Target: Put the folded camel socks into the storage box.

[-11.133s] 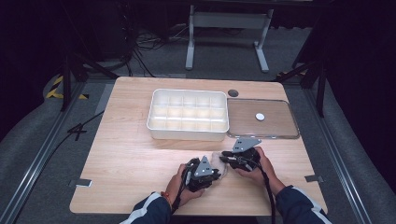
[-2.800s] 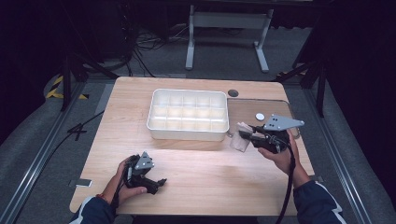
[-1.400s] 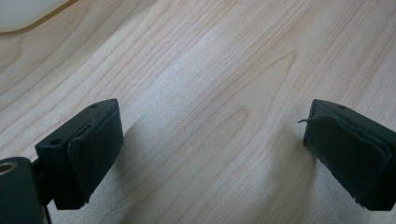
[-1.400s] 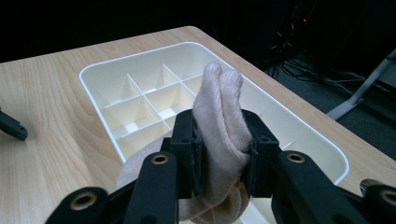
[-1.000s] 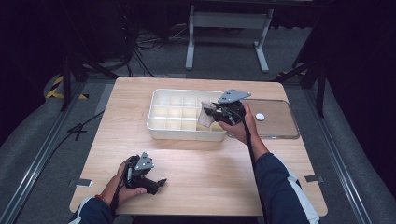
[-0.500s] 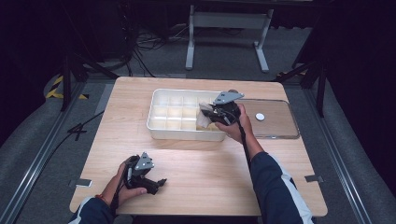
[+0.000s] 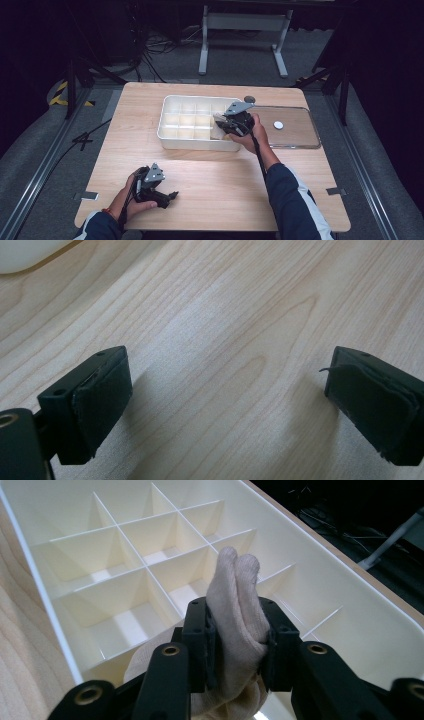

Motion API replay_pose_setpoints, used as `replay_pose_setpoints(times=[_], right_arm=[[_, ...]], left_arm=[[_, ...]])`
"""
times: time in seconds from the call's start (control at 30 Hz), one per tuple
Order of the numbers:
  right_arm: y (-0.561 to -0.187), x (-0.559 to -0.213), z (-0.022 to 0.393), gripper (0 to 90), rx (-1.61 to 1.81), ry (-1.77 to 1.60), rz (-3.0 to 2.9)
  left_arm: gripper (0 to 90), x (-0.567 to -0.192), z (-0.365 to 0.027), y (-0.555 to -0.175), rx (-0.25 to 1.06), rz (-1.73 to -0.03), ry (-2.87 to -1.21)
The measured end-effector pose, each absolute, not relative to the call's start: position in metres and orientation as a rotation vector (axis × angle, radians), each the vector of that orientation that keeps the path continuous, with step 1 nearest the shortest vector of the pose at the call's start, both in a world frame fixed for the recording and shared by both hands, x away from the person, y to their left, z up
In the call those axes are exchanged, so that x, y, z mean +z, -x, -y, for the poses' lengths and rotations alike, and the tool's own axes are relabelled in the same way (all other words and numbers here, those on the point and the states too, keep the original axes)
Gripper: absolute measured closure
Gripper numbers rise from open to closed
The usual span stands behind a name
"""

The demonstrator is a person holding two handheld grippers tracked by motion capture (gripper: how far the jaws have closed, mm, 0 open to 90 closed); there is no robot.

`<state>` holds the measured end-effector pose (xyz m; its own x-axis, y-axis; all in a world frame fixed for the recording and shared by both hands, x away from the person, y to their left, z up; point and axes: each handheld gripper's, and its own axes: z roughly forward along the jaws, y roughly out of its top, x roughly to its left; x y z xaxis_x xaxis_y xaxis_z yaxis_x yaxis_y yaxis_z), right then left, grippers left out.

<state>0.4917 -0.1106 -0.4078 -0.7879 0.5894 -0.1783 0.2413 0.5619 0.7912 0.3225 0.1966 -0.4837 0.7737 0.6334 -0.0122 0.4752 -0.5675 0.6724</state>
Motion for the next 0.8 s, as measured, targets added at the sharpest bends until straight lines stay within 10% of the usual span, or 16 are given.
replay_pose_setpoints(times=[0.8], right_arm=[[-0.493,-0.411,0.097,58.9,0.992,-0.619,-2.566]], left_arm=[[4.4,-0.484,-0.196,-0.323,0.303,-0.822,-2.285]])
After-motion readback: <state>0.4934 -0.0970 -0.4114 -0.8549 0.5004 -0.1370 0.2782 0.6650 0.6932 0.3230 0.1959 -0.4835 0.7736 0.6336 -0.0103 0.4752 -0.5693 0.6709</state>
